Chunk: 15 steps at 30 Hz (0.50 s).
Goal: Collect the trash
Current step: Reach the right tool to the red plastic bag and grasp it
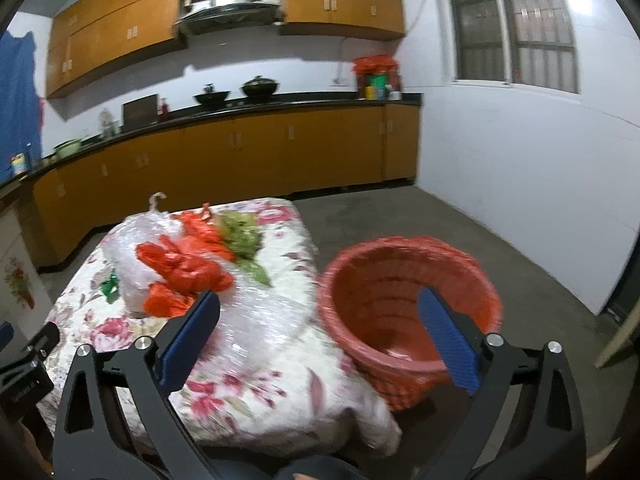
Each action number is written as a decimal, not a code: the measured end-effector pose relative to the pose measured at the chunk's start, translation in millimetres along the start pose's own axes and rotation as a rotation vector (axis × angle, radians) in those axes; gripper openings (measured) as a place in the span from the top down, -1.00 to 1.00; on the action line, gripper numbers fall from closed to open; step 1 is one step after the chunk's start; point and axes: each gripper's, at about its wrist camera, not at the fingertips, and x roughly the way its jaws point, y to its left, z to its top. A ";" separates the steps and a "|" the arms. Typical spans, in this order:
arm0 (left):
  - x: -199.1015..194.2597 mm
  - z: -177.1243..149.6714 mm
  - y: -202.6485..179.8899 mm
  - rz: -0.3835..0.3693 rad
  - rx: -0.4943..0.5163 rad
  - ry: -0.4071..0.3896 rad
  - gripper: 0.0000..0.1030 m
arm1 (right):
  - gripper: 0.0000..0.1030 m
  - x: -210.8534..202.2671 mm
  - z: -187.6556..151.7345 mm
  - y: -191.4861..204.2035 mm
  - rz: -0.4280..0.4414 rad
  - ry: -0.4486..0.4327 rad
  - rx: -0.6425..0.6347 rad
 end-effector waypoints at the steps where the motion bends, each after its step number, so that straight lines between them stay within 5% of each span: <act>1: 4.1 1.1 3.5 0.000 -0.005 0.001 -0.92 | -0.80 10.2 1.6 7.9 0.027 0.011 -0.005; 15: 61.9 20.3 50.8 0.048 -0.123 0.016 -0.92 | -0.65 123.8 2.4 101.0 0.211 0.138 -0.147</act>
